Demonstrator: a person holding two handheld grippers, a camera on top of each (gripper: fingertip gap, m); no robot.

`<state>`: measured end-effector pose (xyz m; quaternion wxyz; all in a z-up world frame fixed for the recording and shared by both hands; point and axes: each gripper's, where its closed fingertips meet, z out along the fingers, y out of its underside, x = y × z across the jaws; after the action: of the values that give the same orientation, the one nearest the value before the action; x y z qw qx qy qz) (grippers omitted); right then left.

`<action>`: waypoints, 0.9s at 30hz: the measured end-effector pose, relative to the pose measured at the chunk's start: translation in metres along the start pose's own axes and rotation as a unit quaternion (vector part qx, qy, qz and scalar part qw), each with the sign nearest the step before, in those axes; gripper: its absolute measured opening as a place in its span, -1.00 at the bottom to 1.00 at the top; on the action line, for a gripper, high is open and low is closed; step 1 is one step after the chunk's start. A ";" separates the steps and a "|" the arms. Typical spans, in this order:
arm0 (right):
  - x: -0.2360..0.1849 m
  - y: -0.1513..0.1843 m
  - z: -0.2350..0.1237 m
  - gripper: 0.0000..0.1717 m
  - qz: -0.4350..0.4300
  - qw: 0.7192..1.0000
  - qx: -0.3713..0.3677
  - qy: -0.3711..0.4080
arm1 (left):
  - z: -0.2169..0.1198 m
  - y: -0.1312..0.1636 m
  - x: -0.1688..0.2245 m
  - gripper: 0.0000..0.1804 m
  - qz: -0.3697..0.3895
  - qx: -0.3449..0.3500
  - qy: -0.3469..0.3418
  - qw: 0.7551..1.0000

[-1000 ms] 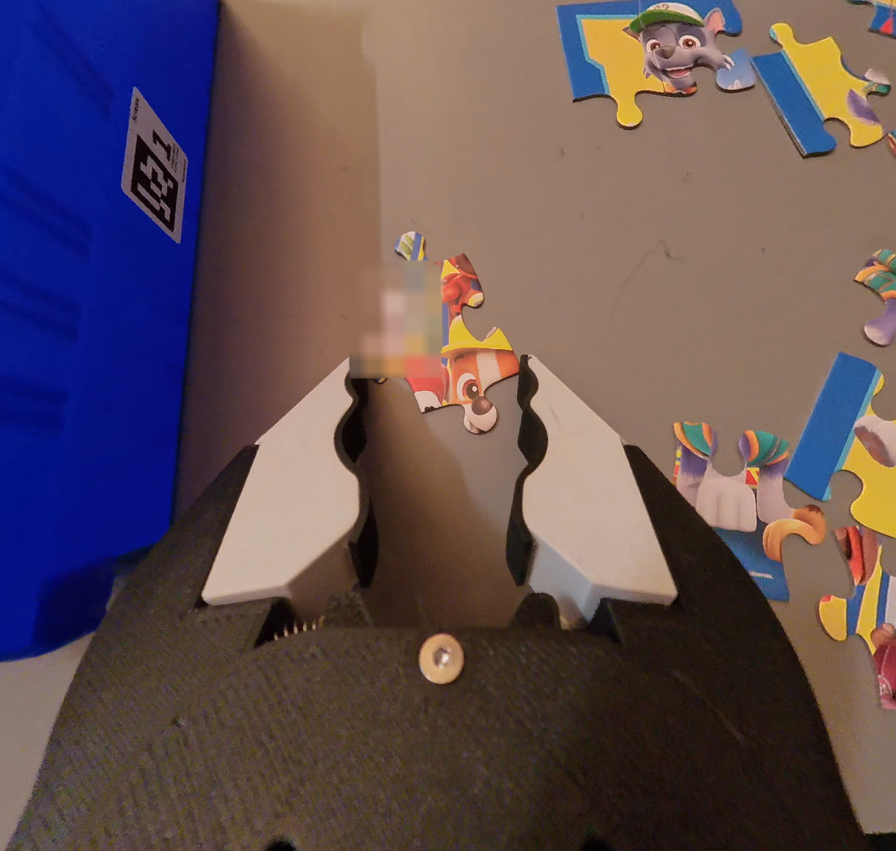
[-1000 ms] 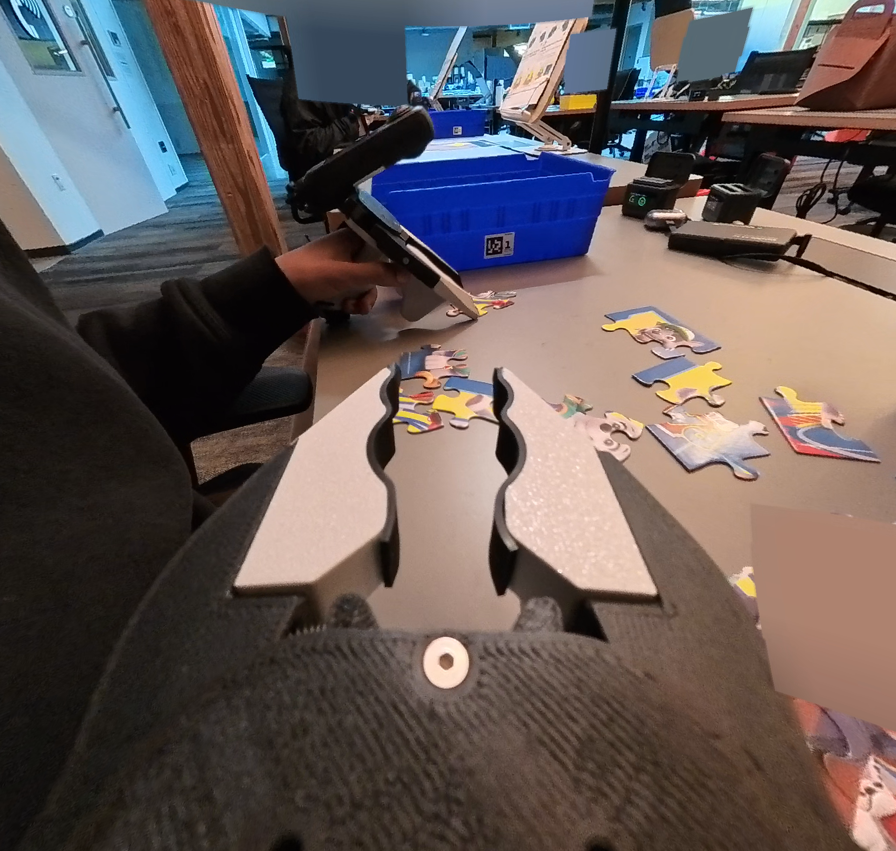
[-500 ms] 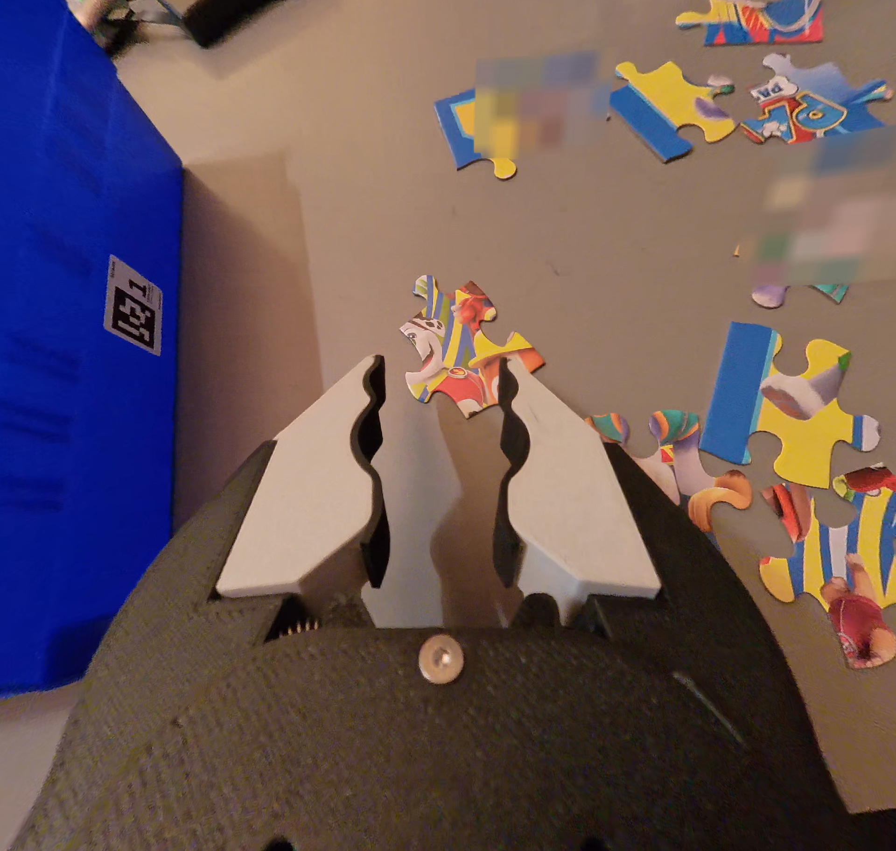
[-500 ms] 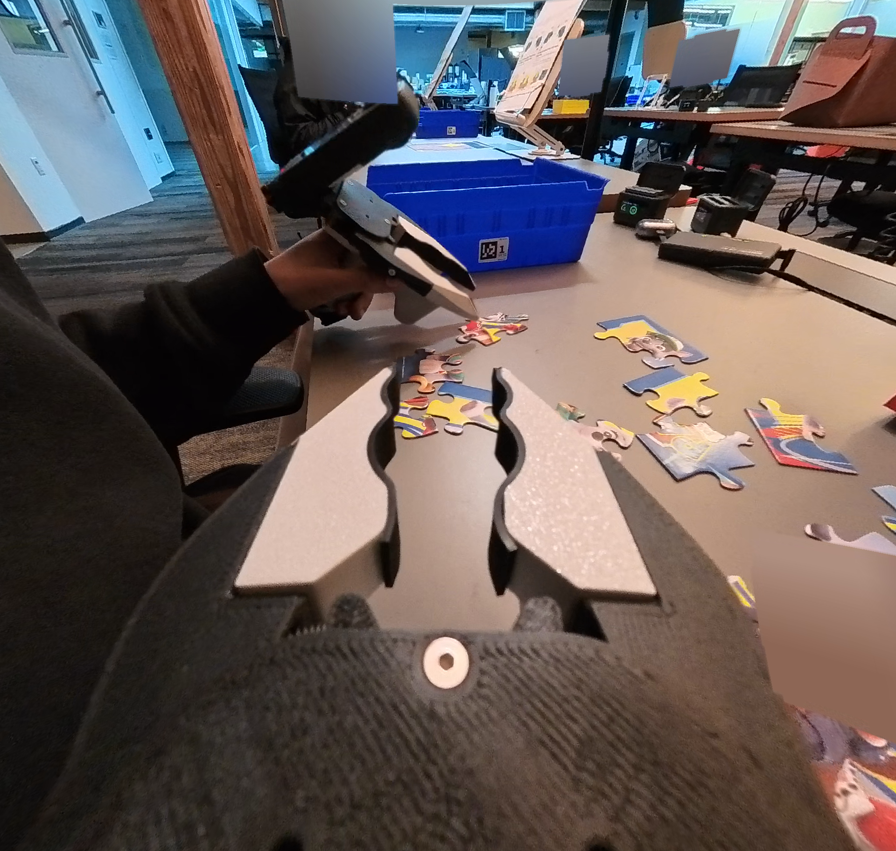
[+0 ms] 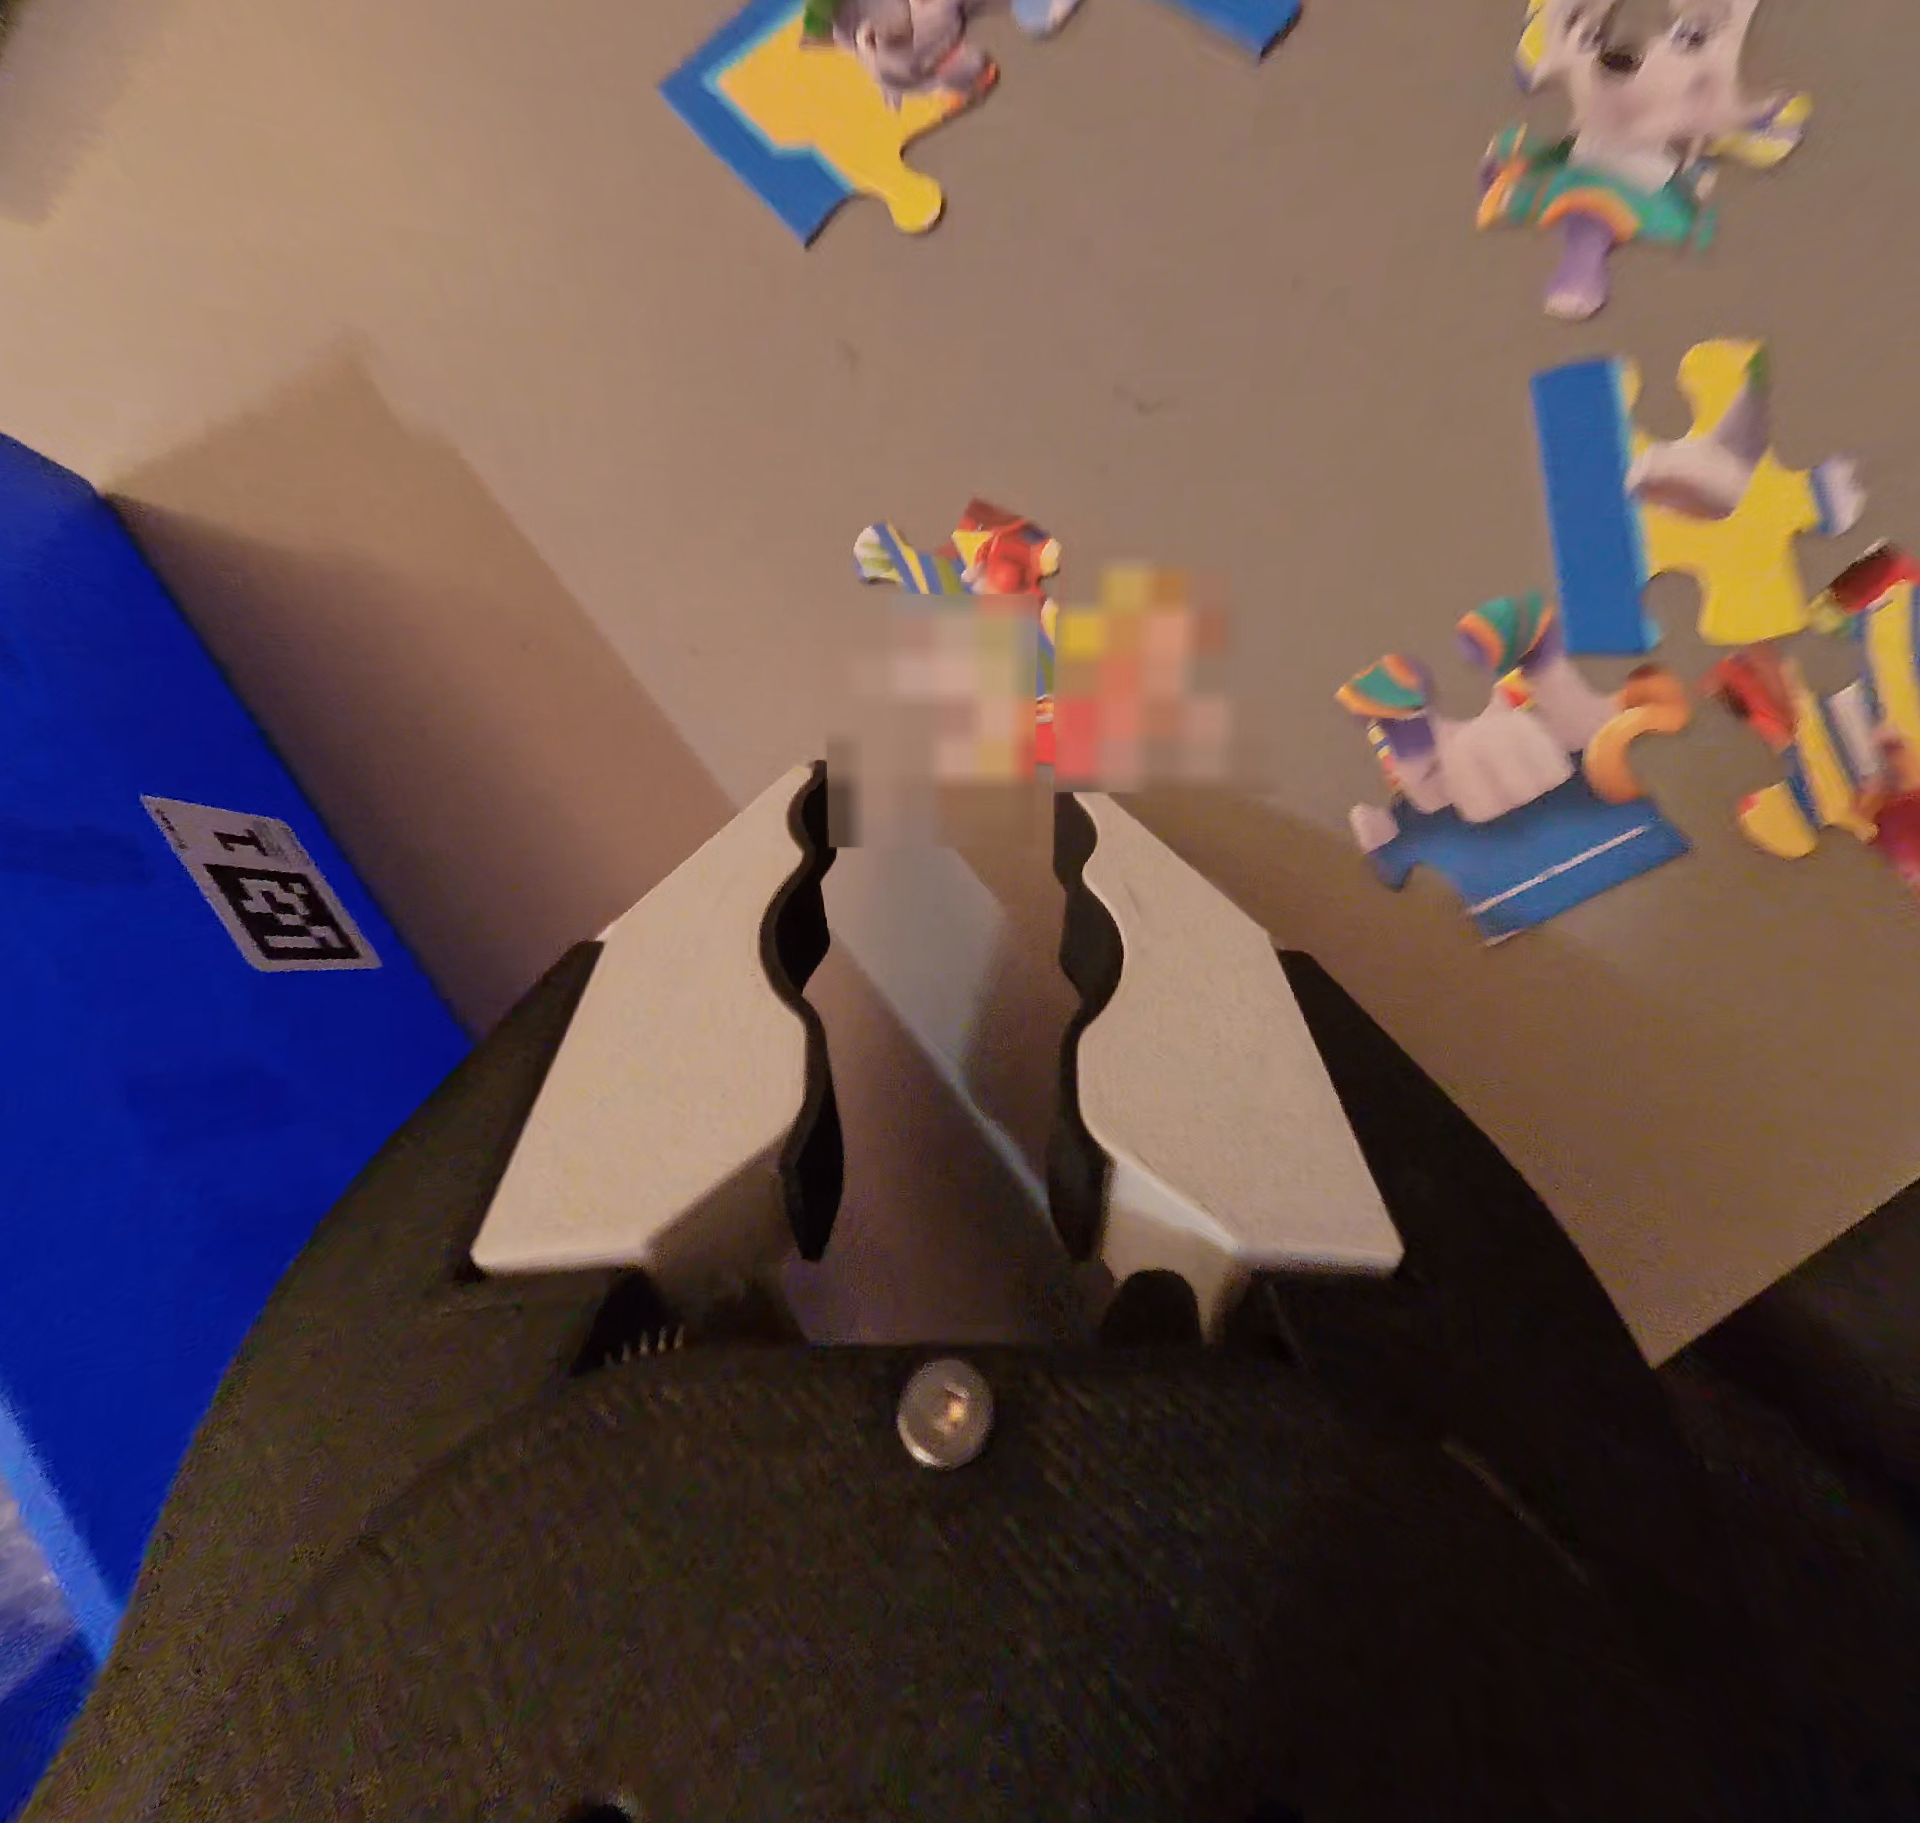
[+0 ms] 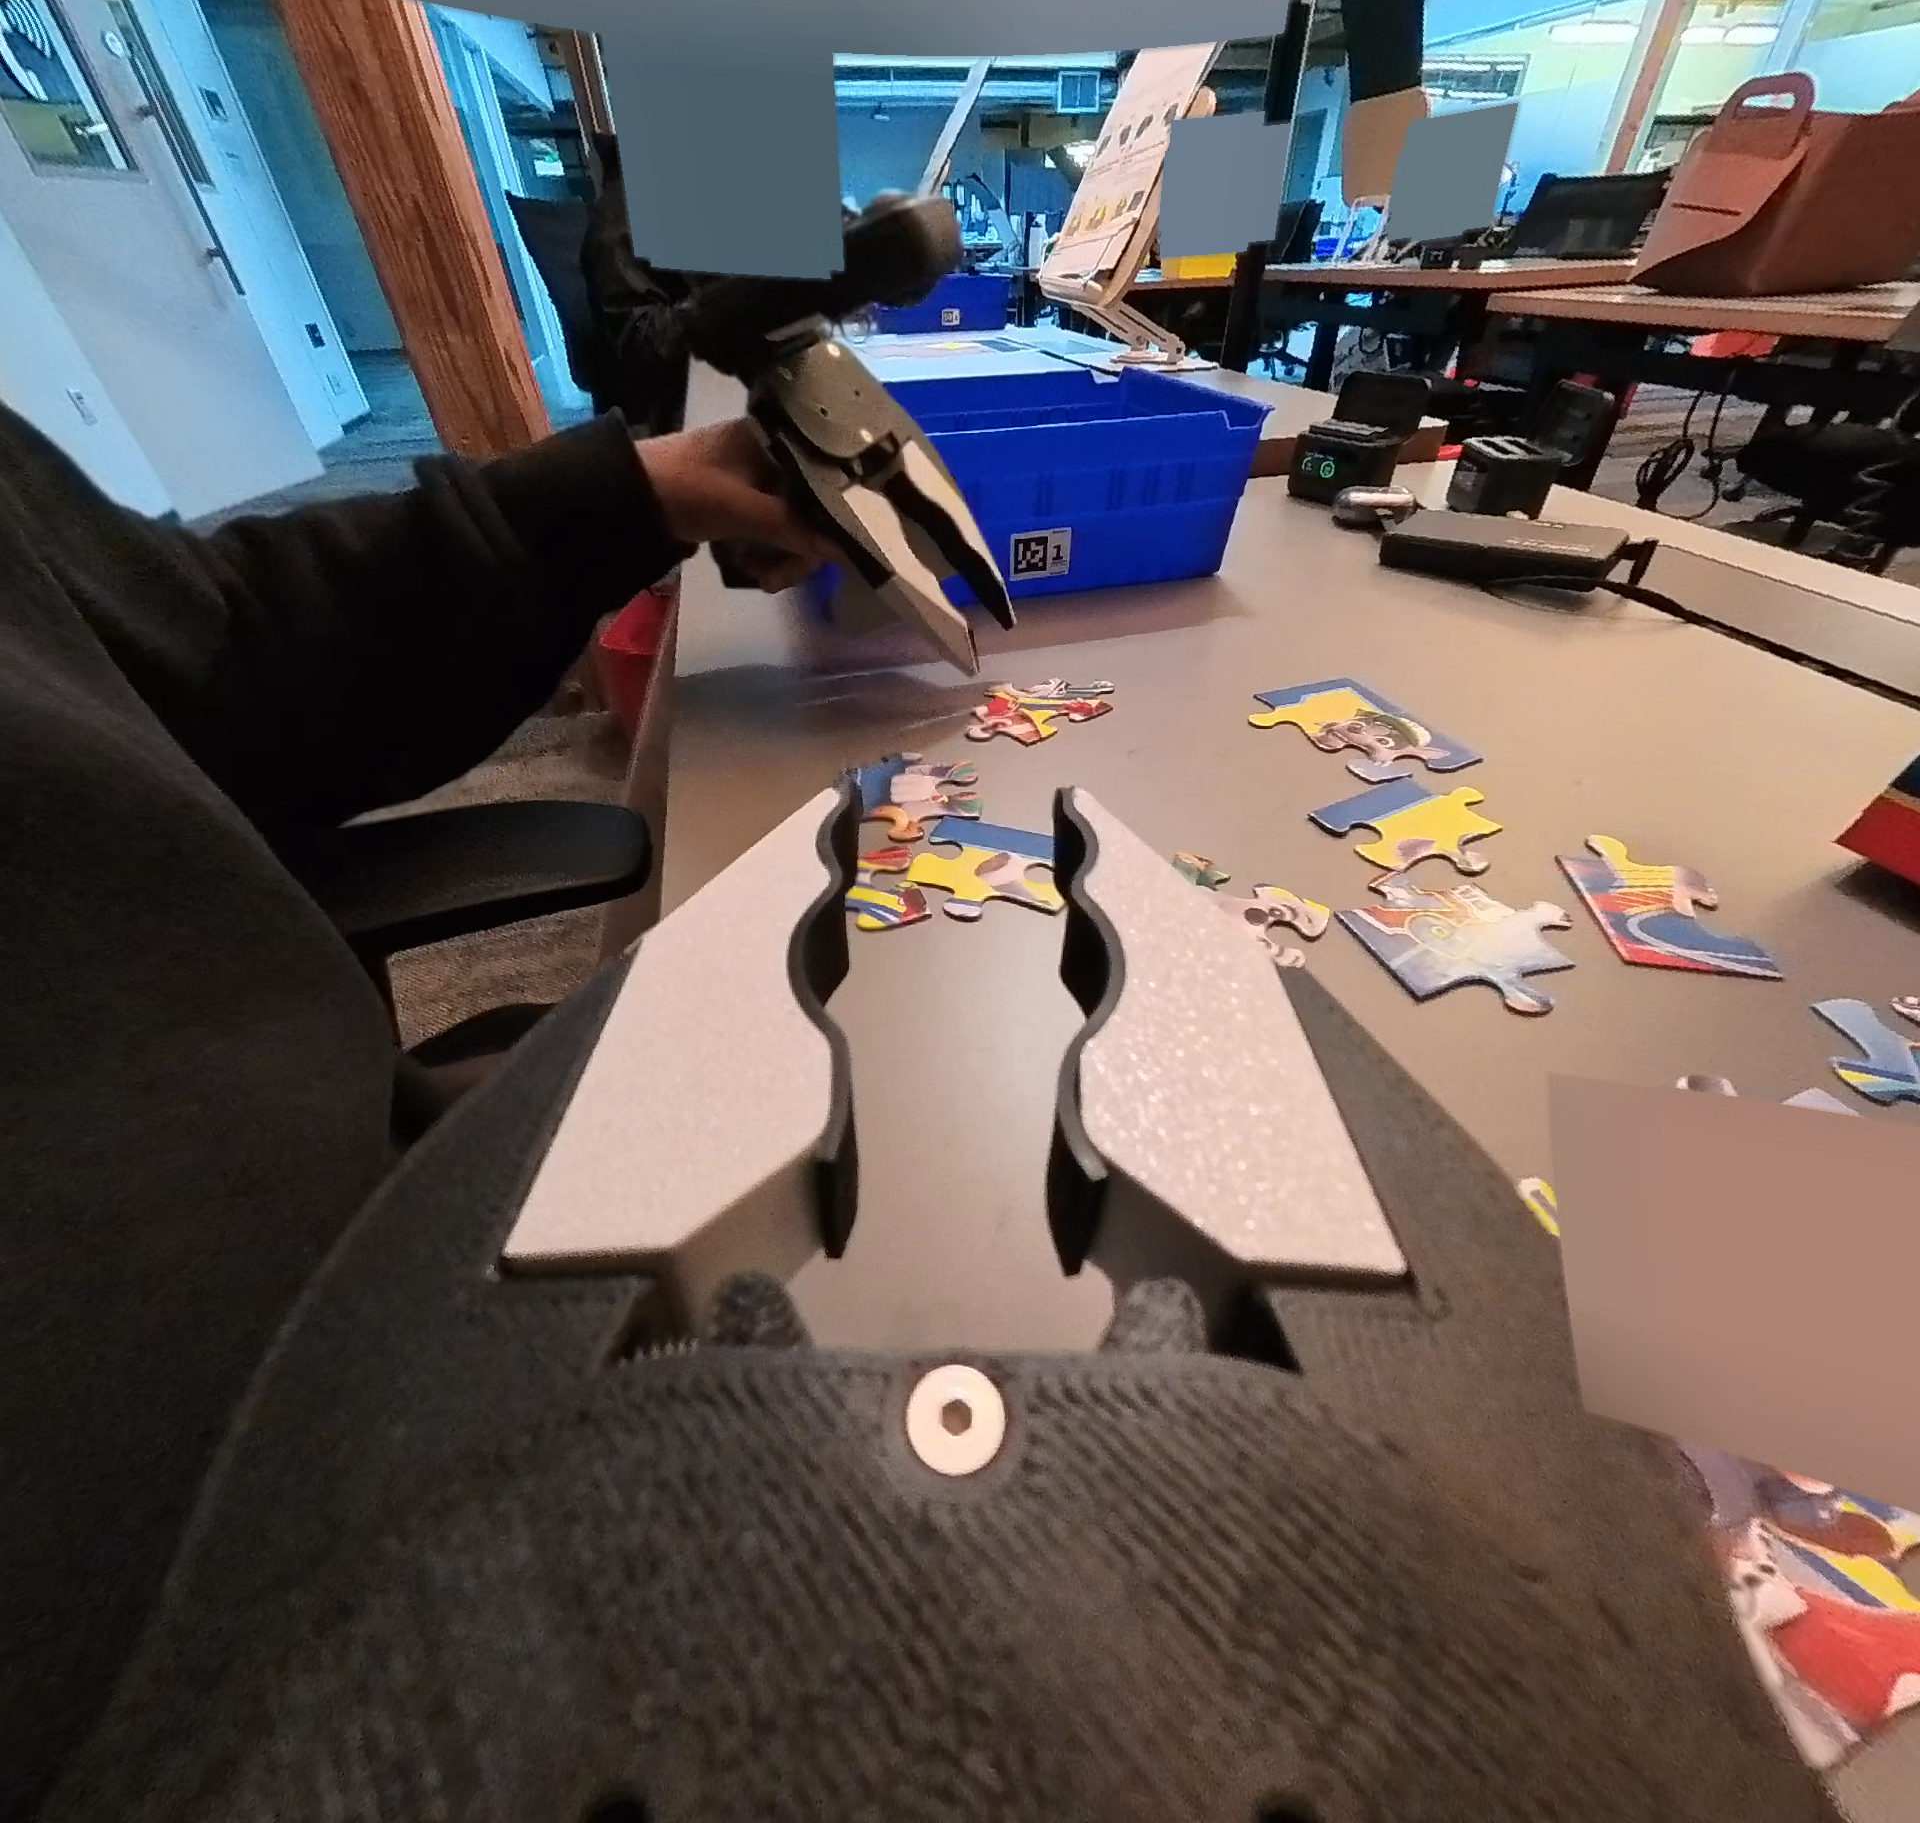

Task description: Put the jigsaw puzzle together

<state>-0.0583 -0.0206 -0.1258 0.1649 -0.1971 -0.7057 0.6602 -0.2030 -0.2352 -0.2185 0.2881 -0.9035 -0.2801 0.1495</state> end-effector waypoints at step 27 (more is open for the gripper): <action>-0.003 -0.002 0.000 -0.58 -0.005 1.000 0.001 0.000 | 0.021 -0.003 0.029 -0.62 -0.002 0.000 0.068 0.998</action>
<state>-0.0556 -0.0226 -0.1233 0.1682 -0.1940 -0.7061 0.6599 -0.1901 -0.2068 -0.2363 0.3071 -0.9107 -0.2620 0.0872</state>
